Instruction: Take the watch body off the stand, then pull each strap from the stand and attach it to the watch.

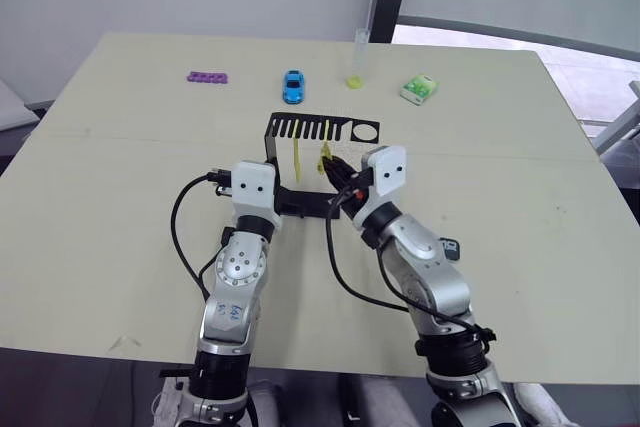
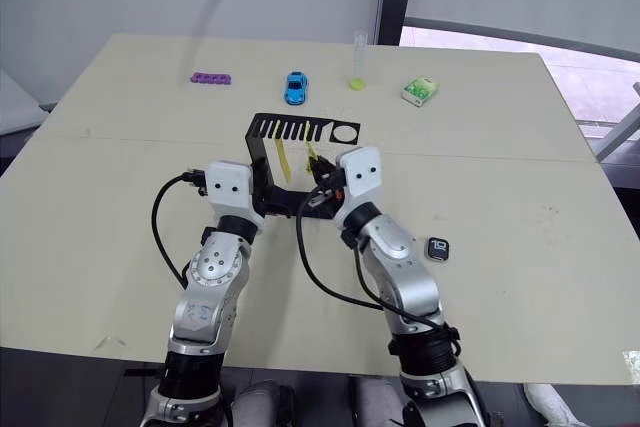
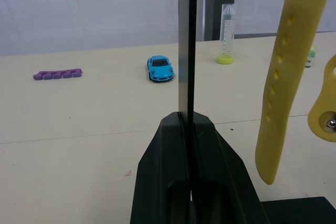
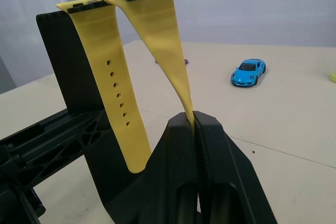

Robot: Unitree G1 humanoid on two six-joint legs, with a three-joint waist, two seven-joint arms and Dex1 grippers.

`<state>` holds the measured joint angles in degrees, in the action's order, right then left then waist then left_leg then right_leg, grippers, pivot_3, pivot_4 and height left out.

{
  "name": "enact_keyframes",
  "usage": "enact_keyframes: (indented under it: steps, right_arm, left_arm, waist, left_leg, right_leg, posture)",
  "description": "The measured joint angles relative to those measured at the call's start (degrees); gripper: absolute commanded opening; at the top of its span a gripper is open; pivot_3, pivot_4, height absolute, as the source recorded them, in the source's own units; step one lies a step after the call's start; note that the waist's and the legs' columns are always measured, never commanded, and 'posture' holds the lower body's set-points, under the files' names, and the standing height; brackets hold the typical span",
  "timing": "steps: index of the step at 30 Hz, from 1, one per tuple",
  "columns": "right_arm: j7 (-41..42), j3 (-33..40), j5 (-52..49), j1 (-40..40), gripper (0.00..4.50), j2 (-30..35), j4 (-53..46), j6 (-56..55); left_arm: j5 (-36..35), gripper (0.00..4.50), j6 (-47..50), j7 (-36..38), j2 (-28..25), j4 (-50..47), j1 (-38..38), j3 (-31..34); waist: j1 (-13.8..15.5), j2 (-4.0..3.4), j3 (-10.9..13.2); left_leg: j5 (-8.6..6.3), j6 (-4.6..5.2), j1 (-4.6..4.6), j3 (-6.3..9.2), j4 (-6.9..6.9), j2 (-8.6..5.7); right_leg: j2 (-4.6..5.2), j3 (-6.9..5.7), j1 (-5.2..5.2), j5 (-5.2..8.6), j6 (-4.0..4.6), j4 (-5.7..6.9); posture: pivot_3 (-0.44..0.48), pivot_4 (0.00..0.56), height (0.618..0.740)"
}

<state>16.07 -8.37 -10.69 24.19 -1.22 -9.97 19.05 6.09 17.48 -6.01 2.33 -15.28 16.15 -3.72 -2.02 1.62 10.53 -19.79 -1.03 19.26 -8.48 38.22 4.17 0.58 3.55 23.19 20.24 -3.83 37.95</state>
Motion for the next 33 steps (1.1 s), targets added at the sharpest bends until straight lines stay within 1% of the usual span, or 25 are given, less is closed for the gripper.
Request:
enact_keyframes:
  steps: [6,19,28,33]
  right_arm:
    - [0.3,-0.2,0.1,0.0,0.05,0.3,0.7,-1.7]
    - [2.2,-3.3,3.0,0.0,0.05,3.5,1.0,-7.9]
    - [3.4,-5.0,5.6,-1.0,0.05,7.4,-1.5,-9.9]
    - [3.4,-5.0,7.0,-2.3,0.05,8.3,-2.7,-10.6]
  left_arm:
    - [0.0,0.0,0.0,0.1,0.0,-0.1,0.0,0.0]
    - [0.1,0.0,0.5,0.4,-0.2,-0.5,0.0,0.0]
    - [0.4,0.0,1.0,0.4,-0.3,-1.0,-0.1,-0.1]
    - [0.5,0.0,1.3,0.5,-0.3,-1.2,-0.2,-0.2]
  waist:
    - [0.0,0.0,0.0]
    - [0.0,0.0,0.0]
    - [0.0,0.0,0.0]
    - [0.0,0.0,0.0]
  left_leg:
    - [0.0,0.0,0.01,0.0,-0.02,0.0]
    - [0.0,0.0,0.12,0.0,-0.02,0.0]
    - [0.0,0.0,0.12,0.0,-0.03,0.0]
    - [0.01,-0.01,0.11,0.0,-0.02,0.0]
  right_leg:
    - [0.0,0.0,0.01,0.0,0.0,-0.01]
    - [0.01,0.01,0.12,0.0,0.0,-0.01]
    - [0.01,0.01,0.13,0.0,0.0,-0.02]
    - [0.0,0.01,0.13,0.0,0.0,0.0]
  posture:
    - [0.0,0.15,0.74]
    - [0.0,0.15,0.74]
    - [0.0,0.15,0.74]
    - [0.0,0.15,0.74]
